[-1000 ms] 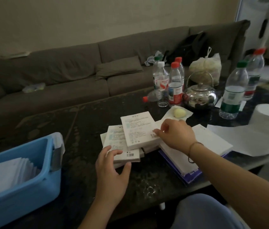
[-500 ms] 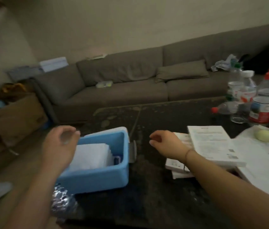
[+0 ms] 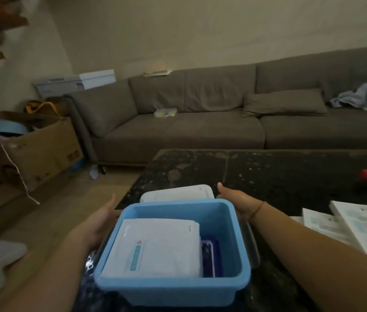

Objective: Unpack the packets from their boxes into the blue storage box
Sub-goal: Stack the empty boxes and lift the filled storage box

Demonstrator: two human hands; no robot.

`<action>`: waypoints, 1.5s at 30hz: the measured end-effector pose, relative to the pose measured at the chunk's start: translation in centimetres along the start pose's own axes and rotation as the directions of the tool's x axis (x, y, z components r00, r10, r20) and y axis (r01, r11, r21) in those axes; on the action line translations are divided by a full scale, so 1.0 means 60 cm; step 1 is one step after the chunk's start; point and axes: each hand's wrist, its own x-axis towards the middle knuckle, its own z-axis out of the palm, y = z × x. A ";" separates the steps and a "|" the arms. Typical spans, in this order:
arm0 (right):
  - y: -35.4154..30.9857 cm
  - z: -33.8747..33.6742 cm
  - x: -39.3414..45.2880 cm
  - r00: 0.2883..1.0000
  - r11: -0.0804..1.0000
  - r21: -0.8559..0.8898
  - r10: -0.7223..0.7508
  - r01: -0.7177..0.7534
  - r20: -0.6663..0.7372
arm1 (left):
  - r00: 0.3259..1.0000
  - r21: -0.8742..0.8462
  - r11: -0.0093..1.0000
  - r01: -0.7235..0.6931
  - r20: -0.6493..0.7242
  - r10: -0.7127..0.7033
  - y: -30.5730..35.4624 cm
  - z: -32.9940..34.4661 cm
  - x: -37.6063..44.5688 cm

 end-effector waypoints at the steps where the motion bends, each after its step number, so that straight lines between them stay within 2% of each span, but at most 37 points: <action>1: -0.005 0.004 -0.004 1.000 1.000 -0.013 0.001 -0.001 0.009 | 1.000 0.022 1.000 -0.013 -0.019 0.013 0.002 0.003 0.004; 4: -0.024 0.010 -0.017 0.999 1.000 -0.009 -0.027 0.027 -0.019 | 0.999 0.007 1.000 -0.026 -0.026 0.026 0.017 0.000 0.002; 6: -0.052 0.016 -0.043 0.991 0.993 0.014 -0.116 0.117 -0.062 | 0.998 -0.132 0.990 -0.055 -0.024 0.052 0.032 -0.013 -0.001; 9: -0.089 0.031 -0.097 0.959 0.961 -0.087 -0.269 0.262 -0.088 | 0.977 -0.282 0.935 -0.214 -0.064 0.205 0.062 -0.018 -0.031; 11: -0.094 0.037 -0.139 0.919 0.913 -0.147 -0.392 0.381 -0.053 | 0.940 -0.273 0.899 -0.342 -0.095 0.329 0.072 -0.011 -0.062; 13: -0.081 0.043 -0.171 0.871 0.860 -0.206 -0.487 0.467 -0.056 | 0.897 -0.191 0.877 -0.441 -0.131 0.422 0.072 0.008 -0.096; 16: -0.052 0.064 -0.208 0.765 0.765 -0.270 -0.631 0.585 -0.129 | 0.859 -0.053 0.864 -0.500 -0.159 0.487 0.066 0.048 -0.143; 18: -0.045 0.075 -0.226 0.707 0.724 -0.258 -0.686 0.640 -0.172 | 0.850 -0.068 0.856 -0.512 -0.182 0.494 0.072 0.070 -0.165; 22: -0.055 0.081 -0.259 0.621 0.647 -0.243 -0.762 0.723 -0.182 | 0.789 -0.145 0.789 -0.597 -0.286 0.544 0.083 0.075 -0.194; 24: -0.049 0.078 -0.275 0.604 0.625 -0.272 -0.779 0.731 -0.166 | 0.748 -0.124 0.765 -0.631 -0.357 0.559 0.073 0.069 -0.210; 27: -0.012 0.073 -0.292 0.605 0.608 -0.344 -0.785 0.715 -0.130 | 0.661 0.136 0.774 -0.619 -0.442 0.606 0.035 0.059 -0.231; 29: 0.027 0.071 -0.297 0.636 0.621 -0.443 -0.760 0.647 -0.136 | 0.636 0.254 0.769 -0.586 -0.444 0.631 0.006 0.056 -0.237; 33: 0.094 0.064 -0.297 0.700 0.659 -0.580 -0.685 0.478 -0.201 | 0.700 0.369 0.803 -0.469 -0.398 0.592 -0.051 0.054 -0.223; 35: 0.108 0.056 -0.296 0.719 0.662 -0.627 -0.658 0.410 -0.224 | 0.707 0.406 0.803 -0.436 -0.397 0.585 -0.070 0.056 -0.213; 37: 0.110 0.053 -0.297 0.690 0.608 -0.691 -0.690 0.391 -0.217 | 0.685 0.455 0.782 -0.426 -0.402 0.607 -0.076 0.056 -0.208; 39: 0.104 0.055 -0.305 0.652 0.553 -0.740 -0.729 0.381 -0.209 | 0.698 0.460 0.787 -0.412 -0.395 0.597 -0.075 0.054 -0.210; 41: 0.099 0.057 -0.311 0.653 0.528 -0.774 -0.730 0.351 -0.202 | 0.714 0.457 0.805 -0.379 -0.409 0.568 -0.079 0.049 -0.212; 43: 0.099 0.055 -0.308 0.682 0.543 -0.778 -0.699 0.314 -0.213 | 0.715 0.471 0.802 -0.367 -0.408 0.567 -0.084 0.048 -0.212; 45: 0.106 0.055 -0.295 0.696 0.620 -0.712 -0.670 0.329 -0.260 | 0.728 0.447 0.810 -0.380 -0.396 0.560 -0.088 0.050 -0.212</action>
